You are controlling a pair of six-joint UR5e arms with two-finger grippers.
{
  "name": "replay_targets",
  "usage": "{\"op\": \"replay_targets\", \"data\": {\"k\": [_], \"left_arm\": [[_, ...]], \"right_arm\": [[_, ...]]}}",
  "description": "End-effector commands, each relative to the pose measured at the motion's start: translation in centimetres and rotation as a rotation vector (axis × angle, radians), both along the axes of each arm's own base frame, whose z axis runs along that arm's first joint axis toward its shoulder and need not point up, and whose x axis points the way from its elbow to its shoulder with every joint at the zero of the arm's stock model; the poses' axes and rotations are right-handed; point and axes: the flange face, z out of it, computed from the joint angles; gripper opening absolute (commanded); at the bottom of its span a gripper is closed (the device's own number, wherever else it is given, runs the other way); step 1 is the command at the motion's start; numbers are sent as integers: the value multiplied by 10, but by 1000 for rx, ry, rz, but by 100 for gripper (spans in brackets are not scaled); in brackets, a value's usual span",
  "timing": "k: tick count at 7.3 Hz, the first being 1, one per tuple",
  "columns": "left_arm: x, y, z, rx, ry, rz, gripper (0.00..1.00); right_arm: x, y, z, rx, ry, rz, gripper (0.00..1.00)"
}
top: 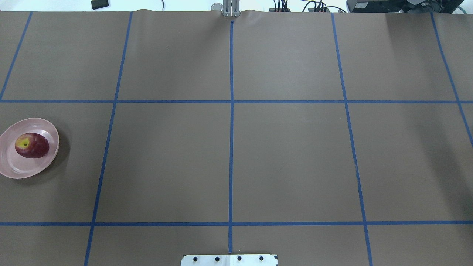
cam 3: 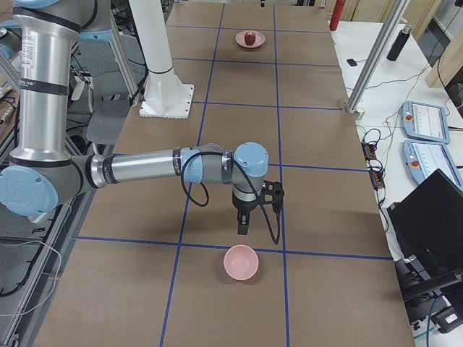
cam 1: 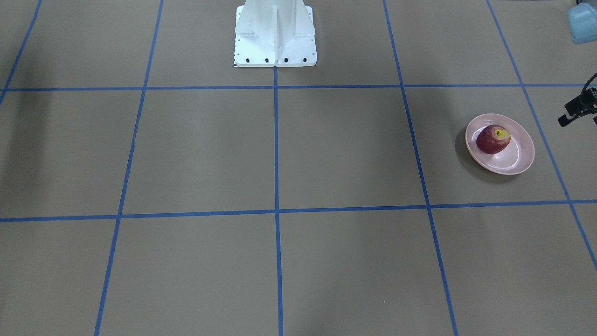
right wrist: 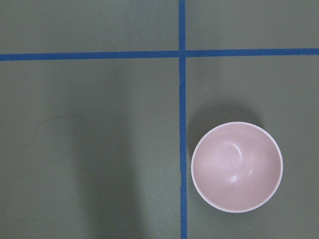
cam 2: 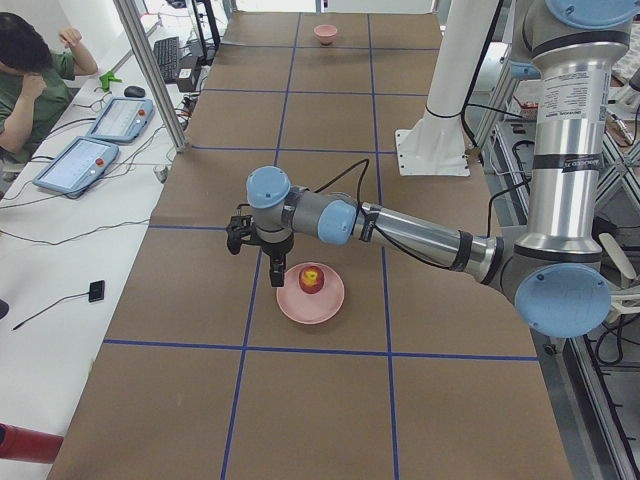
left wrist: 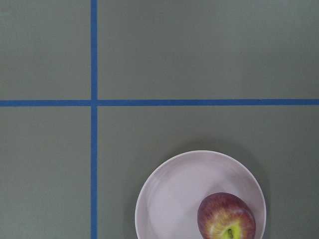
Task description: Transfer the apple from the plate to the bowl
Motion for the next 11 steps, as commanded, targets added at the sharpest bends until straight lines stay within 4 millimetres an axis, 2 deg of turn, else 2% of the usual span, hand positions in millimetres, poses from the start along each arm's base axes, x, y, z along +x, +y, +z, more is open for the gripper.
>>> {"op": "replay_targets", "data": {"k": [1, 2, 3, 4, 5, 8, 11], "left_arm": [[14, 1, -12, 3, 9, 9, 98], [15, -1, -14, 9, 9, 8, 98], [14, -1, -17, 15, 10, 9, 98], [14, 0, -22, 24, 12, 8, 98], [14, 0, -25, 30, 14, 8, 98], [15, -3, -31, 41, 13, 7, 98], [15, -5, -30, 43, 8, 6, 98]], "right_arm": [[3, -13, 31, -11, 58, 6, 100], [4, -16, 52, 30, 62, 8, 100], [4, -22, 95, 75, 59, 12, 100], [3, -28, 116, 115, 47, 29, 100], [2, -23, 133, 78, 44, 31, 100], [-3, -24, 165, 5, -12, 24, 100], [-10, -18, 179, -34, -58, 13, 100]]}}
